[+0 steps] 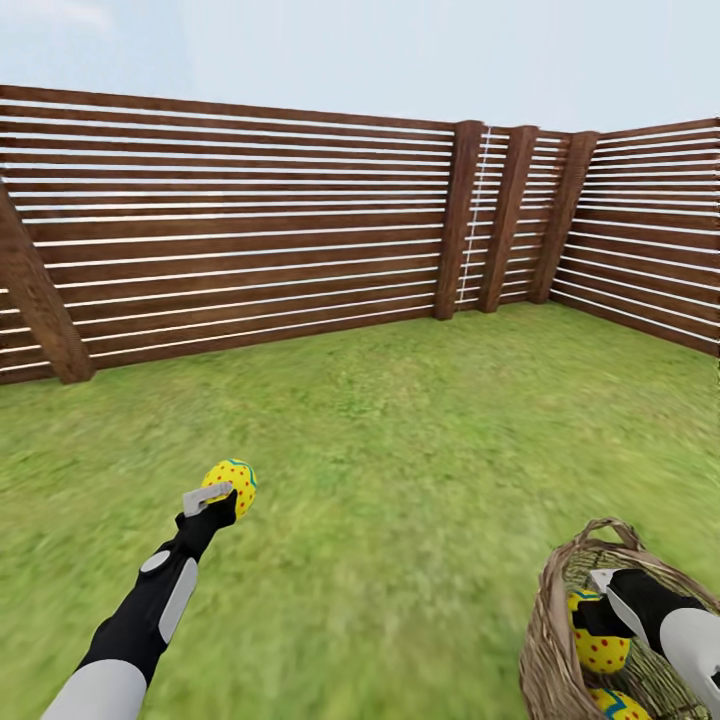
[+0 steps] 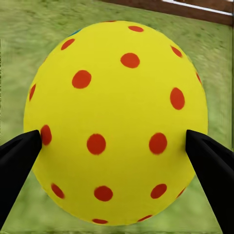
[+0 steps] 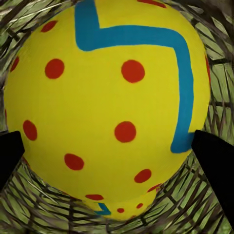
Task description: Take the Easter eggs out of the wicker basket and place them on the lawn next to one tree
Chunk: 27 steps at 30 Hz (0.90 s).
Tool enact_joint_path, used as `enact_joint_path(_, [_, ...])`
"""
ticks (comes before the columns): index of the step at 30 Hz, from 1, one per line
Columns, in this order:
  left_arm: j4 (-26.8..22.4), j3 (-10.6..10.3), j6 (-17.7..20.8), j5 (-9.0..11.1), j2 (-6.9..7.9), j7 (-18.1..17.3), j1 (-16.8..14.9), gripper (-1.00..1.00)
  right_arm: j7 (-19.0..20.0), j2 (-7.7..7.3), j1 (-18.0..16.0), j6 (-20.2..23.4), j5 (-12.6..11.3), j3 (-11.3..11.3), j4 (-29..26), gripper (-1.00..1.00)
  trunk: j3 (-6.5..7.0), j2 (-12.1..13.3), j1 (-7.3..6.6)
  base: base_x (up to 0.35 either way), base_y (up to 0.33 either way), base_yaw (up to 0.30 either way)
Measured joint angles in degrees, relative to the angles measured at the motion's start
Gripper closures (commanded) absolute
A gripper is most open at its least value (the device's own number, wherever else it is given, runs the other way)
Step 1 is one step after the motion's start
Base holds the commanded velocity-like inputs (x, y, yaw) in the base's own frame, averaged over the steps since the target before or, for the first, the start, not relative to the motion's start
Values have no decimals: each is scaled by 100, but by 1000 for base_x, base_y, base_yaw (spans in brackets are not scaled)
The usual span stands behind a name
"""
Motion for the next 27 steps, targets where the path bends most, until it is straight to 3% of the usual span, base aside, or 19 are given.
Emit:
enact_joint_path(6, [92,-9,8,-9,-11,1,-1,100,0,0,0,0,0,0,0,100,133,8,-15,-334,-11,0])
enact_joint_path(11, [131,-9,-26,-17,-19,-7,0,100,-2,0,0,0,0,0,0,100,244,15,-31,-68,-12,0])
enact_joint_path(12, [139,-13,-39,-20,-19,-94,3,100,-4,0,0,0,0,0,0,100,266,16,-34,-2,0,0])
enact_joint_path(13, [144,-14,-74,-10,-15,-407,8,100,-4,0,0,0,0,-2,0,100,284,55,-55,0,0,0])
enact_joint_path(15, [136,4,-478,6,-3,-800,47,100,2,0,0,0,-1,-8,0,100,320,135,-99,0,0,0])
enact_joint_path(18, [168,8,-696,-7,-31,-805,427,100,3,0,0,0,-1,-9,0,100,373,256,-164,0,0,0])
enact_joint_path(20, [174,18,-725,-10,6,-819,1083,100,3,15,0,0,5,-3,0,100,409,336,-208,0,0,0])
enact_joint_path(21, [170,33,-724,-11,17,-821,1222,100,3,15,0,0,8,-1,0,100,427,376,-231,0,0,0])
enact_joint_path(24, [88,283,-722,-3,24,-841,1323,100,3,21,0,0,3,-1,0,100,482,496,-297,0,0,0])
enact_joint_path(27, [46,365,-723,-4,26,-848,1360,100,3,35,0,0,2,0,0,100,536,617,-363,0,0,0])
